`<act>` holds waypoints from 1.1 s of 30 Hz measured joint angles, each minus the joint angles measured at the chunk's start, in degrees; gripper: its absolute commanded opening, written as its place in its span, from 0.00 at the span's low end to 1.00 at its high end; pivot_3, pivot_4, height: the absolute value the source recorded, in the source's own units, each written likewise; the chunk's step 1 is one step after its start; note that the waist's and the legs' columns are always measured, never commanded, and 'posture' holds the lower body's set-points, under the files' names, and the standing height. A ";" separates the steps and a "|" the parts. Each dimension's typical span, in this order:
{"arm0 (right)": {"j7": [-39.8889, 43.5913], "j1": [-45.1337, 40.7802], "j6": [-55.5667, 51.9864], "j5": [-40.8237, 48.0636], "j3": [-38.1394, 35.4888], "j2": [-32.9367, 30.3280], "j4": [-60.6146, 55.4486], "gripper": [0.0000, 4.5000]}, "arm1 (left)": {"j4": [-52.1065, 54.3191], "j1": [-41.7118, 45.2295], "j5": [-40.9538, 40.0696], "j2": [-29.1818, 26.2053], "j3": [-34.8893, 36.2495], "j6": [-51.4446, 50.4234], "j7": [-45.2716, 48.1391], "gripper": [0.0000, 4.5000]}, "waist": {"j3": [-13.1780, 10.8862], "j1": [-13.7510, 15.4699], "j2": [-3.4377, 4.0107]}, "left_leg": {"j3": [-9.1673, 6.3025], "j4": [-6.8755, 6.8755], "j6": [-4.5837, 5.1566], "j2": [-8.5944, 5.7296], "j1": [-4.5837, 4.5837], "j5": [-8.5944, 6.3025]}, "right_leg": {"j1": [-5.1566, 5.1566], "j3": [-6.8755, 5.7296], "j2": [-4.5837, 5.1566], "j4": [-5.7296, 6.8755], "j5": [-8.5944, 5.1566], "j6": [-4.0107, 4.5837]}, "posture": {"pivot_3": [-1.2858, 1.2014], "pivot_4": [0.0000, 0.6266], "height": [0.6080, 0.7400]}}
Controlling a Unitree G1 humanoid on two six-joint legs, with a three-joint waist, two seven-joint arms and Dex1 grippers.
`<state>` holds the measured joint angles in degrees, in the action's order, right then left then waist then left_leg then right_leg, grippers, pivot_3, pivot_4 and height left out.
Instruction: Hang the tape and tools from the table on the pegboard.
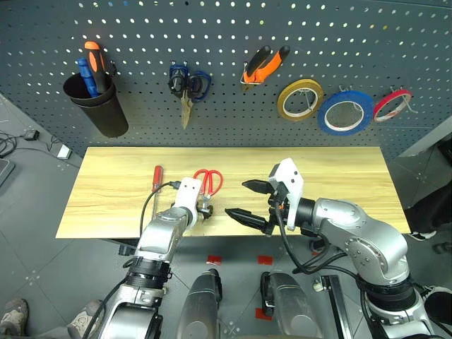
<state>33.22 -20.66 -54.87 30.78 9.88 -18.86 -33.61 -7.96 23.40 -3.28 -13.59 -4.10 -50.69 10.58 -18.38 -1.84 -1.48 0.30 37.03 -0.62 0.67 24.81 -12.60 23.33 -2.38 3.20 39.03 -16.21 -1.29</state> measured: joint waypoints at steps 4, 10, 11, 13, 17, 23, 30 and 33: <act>-0.49 0.68 -2.21 3.96 -2.60 0.11 -0.02 1.00 | -2.22 1.44 0.58 0.21 -0.25 0.75 0.06 0.74 | 0.05 0.00 -0.01 | -0.01 0.00 0.00 0.00 -0.04 0.00 | -0.06 -0.01 0.00 0.00 0.00 0.00 | 0.48 0.50 1.00; -1.05 1.07 -5.32 9.35 -5.89 0.05 0.00 1.00 | -3.30 2.14 0.95 0.61 -0.31 0.87 0.10 0.33 | 0.09 -0.01 0.00 | -0.01 0.00 0.00 0.01 -0.07 0.00 | -0.08 -0.01 0.01 0.00 0.00 0.00 | 0.48 0.51 1.00; -1.12 1.02 -5.69 10.01 -6.39 -0.02 0.00 1.00 | -3.31 2.13 1.04 0.59 -0.36 0.88 0.14 0.27 | 0.10 -0.01 0.00 | 0.00 0.00 0.00 0.00 -0.07 0.00 | -0.08 -0.01 0.01 0.00 0.00 0.00 | 0.48 0.51 1.00; -1.20 0.89 -5.96 10.94 -6.70 -0.32 0.00 1.00 | -3.22 2.02 1.10 0.52 -0.48 0.91 0.21 0.13 | 0.11 -0.02 0.00 | 0.00 0.00 0.00 0.00 -0.07 0.00 | -0.08 0.00 0.01 0.00 0.00 0.00 | 0.48 0.51 1.00; -1.97 0.72 -6.26 11.33 -6.74 -0.89 0.01 1.00 | -2.59 1.32 1.03 0.48 -0.19 1.21 0.30 0.07 | 0.11 -0.03 0.00 | 0.01 0.00 0.00 0.00 -0.07 0.00 | -0.08 0.01 0.01 0.00 0.00 0.00 | 0.48 0.51 1.00; -3.06 0.38 -2.34 6.33 -3.72 -5.53 -0.57 1.00 | 1.95 -3.93 0.35 0.30 0.64 4.41 1.46 0.07 | 0.11 -0.20 0.00 | 0.04 -0.02 0.00 0.00 -0.07 0.00 | -0.07 0.04 0.01 -0.04 0.00 -0.01 | 0.47 0.51 1.00; -4.65 -0.43 16.15 -10.04 3.70 -9.13 -3.54 1.00 | 13.58 -13.53 0.97 -2.55 -0.06 20.45 3.82 0.07 | 0.09 -0.09 -0.02 | 0.05 -0.08 -0.02 0.06 -0.03 0.01 | 0.00 0.02 0.00 -0.08 -0.01 -0.01 | 0.47 0.50 1.00; -3.10 1.04 23.91 -13.26 5.48 -9.22 -6.38 1.00 | 18.97 -15.88 2.51 -3.58 -0.01 26.30 3.22 0.07 | 0.09 -0.06 -0.02 | 0.07 -0.06 -0.01 0.02 -0.02 0.00 | -0.03 0.05 0.04 -0.13 -0.01 -0.02 | 0.47 0.50 1.00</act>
<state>30.12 -19.62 -30.96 17.52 15.36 -28.08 -39.99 11.00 7.52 -0.77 -17.18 -4.11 -24.39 13.80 -18.28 -1.90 -1.50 0.37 36.98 -0.64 0.69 24.78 -12.60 23.30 -2.33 3.24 38.89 -16.22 -1.31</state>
